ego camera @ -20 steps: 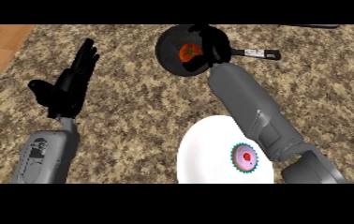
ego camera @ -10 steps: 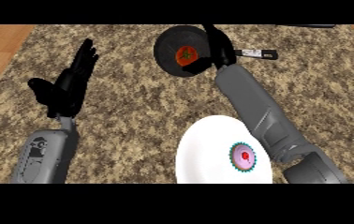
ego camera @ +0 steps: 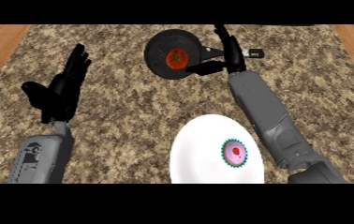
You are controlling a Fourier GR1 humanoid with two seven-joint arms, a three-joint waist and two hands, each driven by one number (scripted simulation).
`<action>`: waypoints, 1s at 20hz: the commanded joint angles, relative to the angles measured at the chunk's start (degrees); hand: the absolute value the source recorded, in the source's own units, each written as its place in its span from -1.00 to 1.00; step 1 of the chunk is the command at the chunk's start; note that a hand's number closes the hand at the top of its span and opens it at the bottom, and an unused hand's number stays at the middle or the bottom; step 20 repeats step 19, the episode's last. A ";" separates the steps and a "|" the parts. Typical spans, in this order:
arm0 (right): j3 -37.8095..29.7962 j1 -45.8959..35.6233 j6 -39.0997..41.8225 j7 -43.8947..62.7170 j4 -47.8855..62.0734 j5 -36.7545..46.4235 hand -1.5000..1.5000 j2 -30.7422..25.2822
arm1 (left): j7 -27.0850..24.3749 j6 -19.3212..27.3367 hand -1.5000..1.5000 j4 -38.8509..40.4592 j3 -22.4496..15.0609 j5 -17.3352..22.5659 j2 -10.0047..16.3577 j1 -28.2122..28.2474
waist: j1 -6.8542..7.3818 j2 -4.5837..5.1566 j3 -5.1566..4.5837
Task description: Pick the tomato from the plate and place it in the pan
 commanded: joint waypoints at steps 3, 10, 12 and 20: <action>0.16 8.99 11.90 -5.79 -7.63 -2.53 -1.00 -1.44 | 1.30 0.25 0.00 -2.20 1.31 0.28 1.01 3.16 | -2.83 -1.32 -0.10; 5.37 22.83 17.64 5.23 -33.13 -3.62 -1.00 -4.21 | -1.10 -0.68 0.00 -2.07 2.33 0.80 1.48 6.30 | -4.75 -1.99 -0.19; 6.53 28.21 16.45 8.64 -42.00 -3.55 -1.00 -4.68 | 3.09 1.05 0.00 -6.81 0.49 -0.26 0.14 6.68 | -3.85 -1.73 -0.14; 12.81 40.64 13.93 21.80 -64.75 1.06 -1.00 -4.65 | 2.45 -1.71 0.00 -4.84 2.19 1.48 2.23 4.10 | -2.91 -1.24 -0.13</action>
